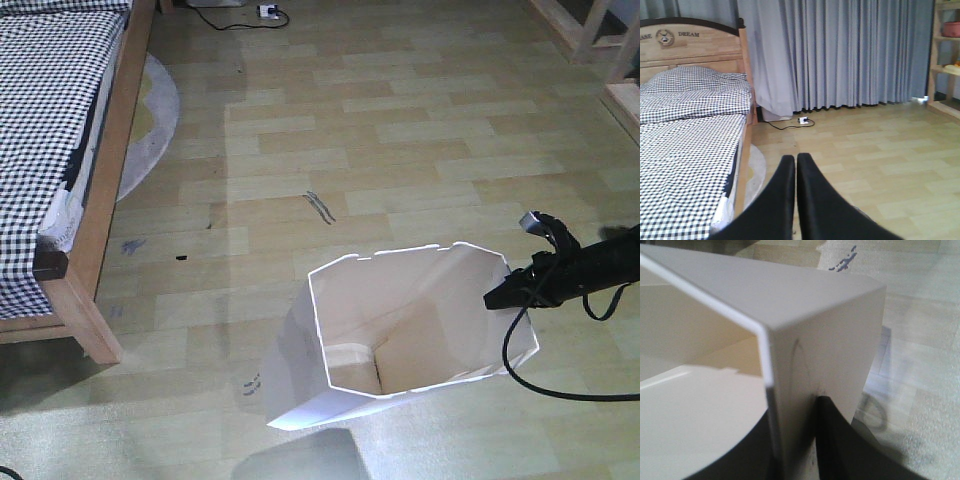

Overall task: Move trash bin to bedside with robot
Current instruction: 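Carry the bin in the right gripper along the bed toward the curtains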

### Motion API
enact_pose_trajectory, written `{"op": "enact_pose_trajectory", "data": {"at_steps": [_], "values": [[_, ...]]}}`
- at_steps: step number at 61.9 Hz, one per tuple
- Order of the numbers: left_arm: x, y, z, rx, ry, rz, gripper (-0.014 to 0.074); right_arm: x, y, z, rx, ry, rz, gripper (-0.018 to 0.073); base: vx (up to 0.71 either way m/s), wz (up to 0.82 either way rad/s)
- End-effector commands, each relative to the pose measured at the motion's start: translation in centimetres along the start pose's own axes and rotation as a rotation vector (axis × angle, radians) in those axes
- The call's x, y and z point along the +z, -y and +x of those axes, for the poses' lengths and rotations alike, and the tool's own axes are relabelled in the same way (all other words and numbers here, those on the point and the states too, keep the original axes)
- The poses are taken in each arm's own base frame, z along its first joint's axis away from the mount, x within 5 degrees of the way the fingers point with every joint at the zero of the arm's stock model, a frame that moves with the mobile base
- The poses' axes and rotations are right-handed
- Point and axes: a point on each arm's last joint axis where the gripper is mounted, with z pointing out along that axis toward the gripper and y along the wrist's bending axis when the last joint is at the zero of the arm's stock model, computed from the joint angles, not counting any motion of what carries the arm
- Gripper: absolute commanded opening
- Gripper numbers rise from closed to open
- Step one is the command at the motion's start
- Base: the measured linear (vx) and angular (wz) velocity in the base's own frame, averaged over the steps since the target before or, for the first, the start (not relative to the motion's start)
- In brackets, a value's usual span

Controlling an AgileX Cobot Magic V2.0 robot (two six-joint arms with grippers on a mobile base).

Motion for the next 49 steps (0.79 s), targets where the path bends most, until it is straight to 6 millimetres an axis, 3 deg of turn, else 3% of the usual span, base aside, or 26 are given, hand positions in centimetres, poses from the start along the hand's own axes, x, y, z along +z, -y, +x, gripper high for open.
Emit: {"op": "enact_pose_trajectory", "data": {"at_steps": [1, 49], "values": [[-0.03, 0.05, -0.33, -0.023, 0.071, 0.007, -0.0006, -2.80, -3.46, -2.46, 0.012, 0.122, -0.215, -0.0004, 0.24, 0.17], [-0.03, 0.05, -0.33, -0.023, 0.071, 0.007, -0.0006, -2.74, -3.54, -2.53, 0.013, 0.125, -0.217, -0.0004, 0.24, 0.21]]}}
